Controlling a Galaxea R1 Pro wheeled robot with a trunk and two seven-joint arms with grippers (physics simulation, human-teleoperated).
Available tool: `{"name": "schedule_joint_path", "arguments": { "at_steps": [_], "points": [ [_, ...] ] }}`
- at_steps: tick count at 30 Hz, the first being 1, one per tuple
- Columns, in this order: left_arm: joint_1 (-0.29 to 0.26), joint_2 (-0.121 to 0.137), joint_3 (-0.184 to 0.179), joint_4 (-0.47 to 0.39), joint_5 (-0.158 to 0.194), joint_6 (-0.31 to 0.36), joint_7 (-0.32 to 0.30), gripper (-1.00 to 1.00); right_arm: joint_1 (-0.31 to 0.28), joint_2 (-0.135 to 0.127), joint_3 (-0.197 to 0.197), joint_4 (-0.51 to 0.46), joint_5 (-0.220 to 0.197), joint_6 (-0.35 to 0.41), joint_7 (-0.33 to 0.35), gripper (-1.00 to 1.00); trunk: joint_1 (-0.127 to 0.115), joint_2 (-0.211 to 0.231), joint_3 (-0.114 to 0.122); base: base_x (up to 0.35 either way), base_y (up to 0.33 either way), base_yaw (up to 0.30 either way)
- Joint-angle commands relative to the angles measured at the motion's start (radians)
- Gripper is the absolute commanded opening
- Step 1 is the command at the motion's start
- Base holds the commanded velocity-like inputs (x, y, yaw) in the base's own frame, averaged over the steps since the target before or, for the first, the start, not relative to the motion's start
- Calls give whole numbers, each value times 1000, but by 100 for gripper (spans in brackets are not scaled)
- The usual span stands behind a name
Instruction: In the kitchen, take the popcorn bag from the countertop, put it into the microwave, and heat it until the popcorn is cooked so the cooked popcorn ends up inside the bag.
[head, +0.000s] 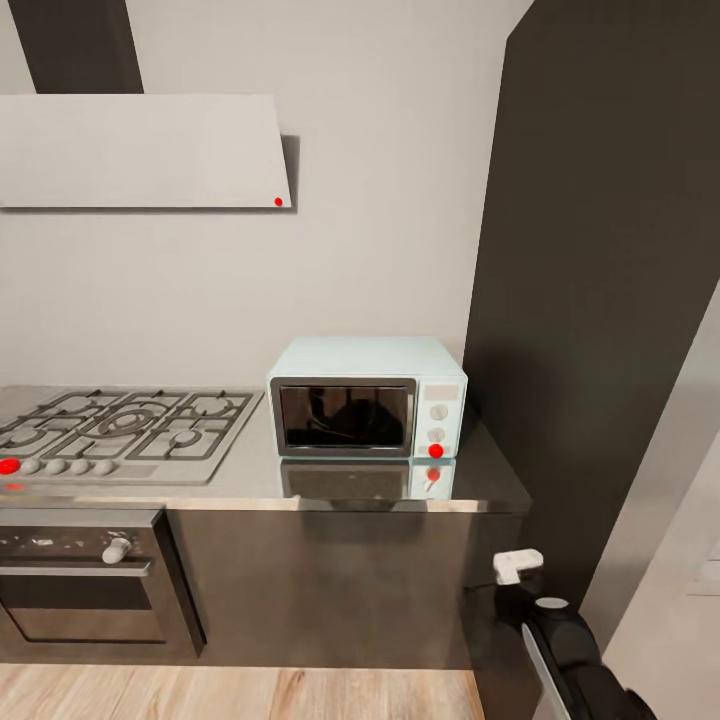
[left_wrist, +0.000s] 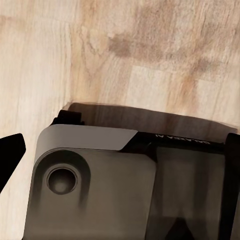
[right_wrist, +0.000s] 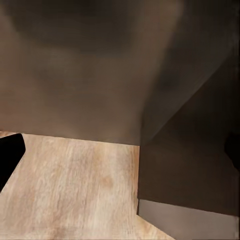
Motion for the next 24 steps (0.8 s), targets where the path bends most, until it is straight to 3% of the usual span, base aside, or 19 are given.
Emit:
{"name": "schedule_joint_path", "arguments": {
  "at_steps": [1, 6, 12, 14, 18, 24],
  "points": [
    [-1, 0, -8, 2, 11, -4, -3, 100, -3, 0, 1, -35, 13, 16, 2, 100, 0, -1, -1, 0, 0, 0],
    [-1, 0, -8, 2, 11, -4, -3, 100, -6, 22, 0, -72, 20, 37, -8, 100, 0, -1, -1, 0, 0, 0],
    [-1, 0, -9, 2, 11, -4, -3, 100, -198, 49, -2, -110, 20, 83, -49, 100, 0, -1, -1, 0, 0, 0],
    [-1, 0, -9, 2, 11, -4, -3, 100, -265, 71, -3, -112, 20, 88, -79, 100, 0, -1, -1, 0, 0, 0],
    [-1, 0, -9, 2, 11, -4, -3, 100, -342, 116, -3, -114, 20, 88, -162, 100, 0, -1, -1, 0, 0, 0],
    [-1, -2, -10, 2, 11, -4, -3, 100, -375, 180, 0, -112, 18, 73, -215, 100, 0, -1, -1, 0, 0, 0]
  ]
}}
